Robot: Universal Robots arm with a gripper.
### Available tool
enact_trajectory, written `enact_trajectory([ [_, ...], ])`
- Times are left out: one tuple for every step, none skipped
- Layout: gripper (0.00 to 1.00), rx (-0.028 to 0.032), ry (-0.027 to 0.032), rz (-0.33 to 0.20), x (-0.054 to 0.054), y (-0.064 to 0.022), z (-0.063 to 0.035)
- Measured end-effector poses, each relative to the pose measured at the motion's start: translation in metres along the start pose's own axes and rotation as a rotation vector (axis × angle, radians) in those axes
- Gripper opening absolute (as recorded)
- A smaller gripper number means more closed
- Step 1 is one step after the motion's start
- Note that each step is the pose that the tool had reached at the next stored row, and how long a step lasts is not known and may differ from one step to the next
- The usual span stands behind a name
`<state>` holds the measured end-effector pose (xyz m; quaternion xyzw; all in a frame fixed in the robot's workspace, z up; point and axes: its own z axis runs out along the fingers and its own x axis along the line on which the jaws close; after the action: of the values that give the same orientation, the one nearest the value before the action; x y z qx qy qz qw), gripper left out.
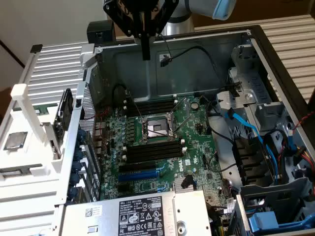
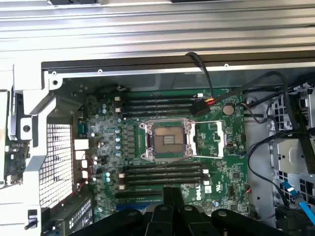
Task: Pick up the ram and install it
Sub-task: 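Reach for the ram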
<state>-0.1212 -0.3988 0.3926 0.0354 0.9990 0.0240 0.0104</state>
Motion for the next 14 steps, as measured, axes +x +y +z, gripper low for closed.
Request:
enact_trajectory([
  [0.1,0.0,0.0,0.0,0.0,0.0,0.0],
  [0.1,0.0,0.0,0.0,0.0,0.0,0.0],
  [0.1,0.0001,0.0,0.0,0.0,0.0,0.0],
  [0.1,0.0,0.0,0.0,0.0,0.0,0.0],
  [0.1,0.0,0.0,0.0,0.0,0.0,0.0],
  [0.1,0.0001,0.0,0.0,0.0,0.0,0.0],
  [0.1,0.0,0.0,0.0,0.0,0.0,0.0],
  [0.1,0.0,0.0,0.0,0.0,0.0,0.0],
  [0.1,0.0001,0.0,0.0,0.0,0.0,0.0],
  [0.1,0.0,0.0,0.0,0.0,0.0,0.0],
  [0.1,0.0,0.0,0.0,0.0,0.0,0.0],
  [0.1,0.0,0.0,0.0,0.0,0.0,0.0],
  [0.1,0.0001,0.0,0.0,0.0002,0.0,0.0],
  [0.1,0.0001,-0.0001,0.0,0.0008,-0.0001,-0.0001],
])
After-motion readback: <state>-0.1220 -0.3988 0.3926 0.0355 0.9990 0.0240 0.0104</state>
